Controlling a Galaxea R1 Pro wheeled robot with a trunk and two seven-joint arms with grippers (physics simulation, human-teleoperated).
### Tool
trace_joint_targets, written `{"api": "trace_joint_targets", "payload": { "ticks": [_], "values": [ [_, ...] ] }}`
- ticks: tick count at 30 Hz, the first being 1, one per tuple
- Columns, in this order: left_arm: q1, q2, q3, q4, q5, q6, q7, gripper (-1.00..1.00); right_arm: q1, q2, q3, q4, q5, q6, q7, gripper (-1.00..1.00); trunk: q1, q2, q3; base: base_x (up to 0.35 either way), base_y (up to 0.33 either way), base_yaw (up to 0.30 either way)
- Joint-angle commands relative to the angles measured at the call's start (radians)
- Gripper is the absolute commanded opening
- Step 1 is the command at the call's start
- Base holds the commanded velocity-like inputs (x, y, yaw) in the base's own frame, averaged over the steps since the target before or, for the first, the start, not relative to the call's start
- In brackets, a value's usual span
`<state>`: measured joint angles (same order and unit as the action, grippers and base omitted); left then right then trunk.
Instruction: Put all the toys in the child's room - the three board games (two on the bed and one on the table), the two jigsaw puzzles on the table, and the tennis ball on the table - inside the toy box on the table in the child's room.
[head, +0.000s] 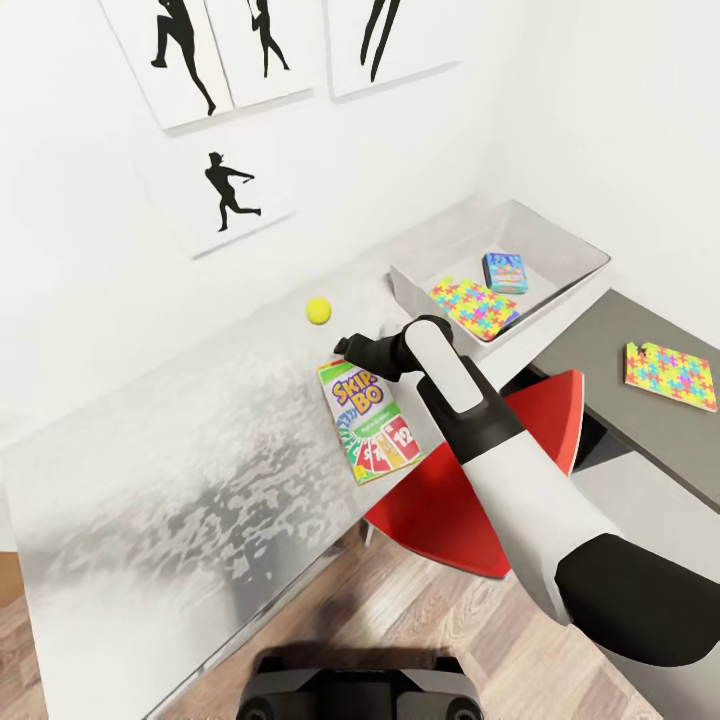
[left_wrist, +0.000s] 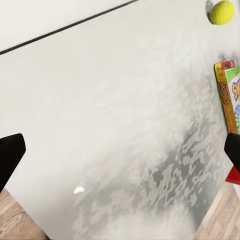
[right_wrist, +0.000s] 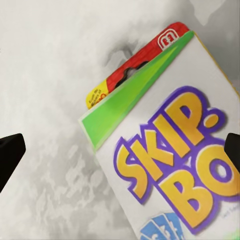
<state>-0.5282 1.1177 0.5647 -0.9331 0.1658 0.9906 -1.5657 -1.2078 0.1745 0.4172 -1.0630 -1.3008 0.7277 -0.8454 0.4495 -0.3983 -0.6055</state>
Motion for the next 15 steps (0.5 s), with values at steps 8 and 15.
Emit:
{"api": "trace_joint_targets", "payload": {
  "ticks": [8, 15],
  "values": [
    [-0.001, -0.001, 0.0, 0.0, -0.002, 0.01, -0.005, 1.0, -0.001, 0.0, 0.0, -0.007, -0.007, 0.001, -0.009, 1.0, 0.001, -0.002, -0.003, -0.007, 0.0, 0.0],
    [-0.001, 0.0, 0.0, 0.0, -0.002, 0.009, -0.005, 1.0, -0.008, 0.0, -0.009, -0.01, 0.002, -0.004, -0.012, 1.0, 0.001, -0.002, -0.01, 0.0, 0.0, 0.0]
  ]
}}
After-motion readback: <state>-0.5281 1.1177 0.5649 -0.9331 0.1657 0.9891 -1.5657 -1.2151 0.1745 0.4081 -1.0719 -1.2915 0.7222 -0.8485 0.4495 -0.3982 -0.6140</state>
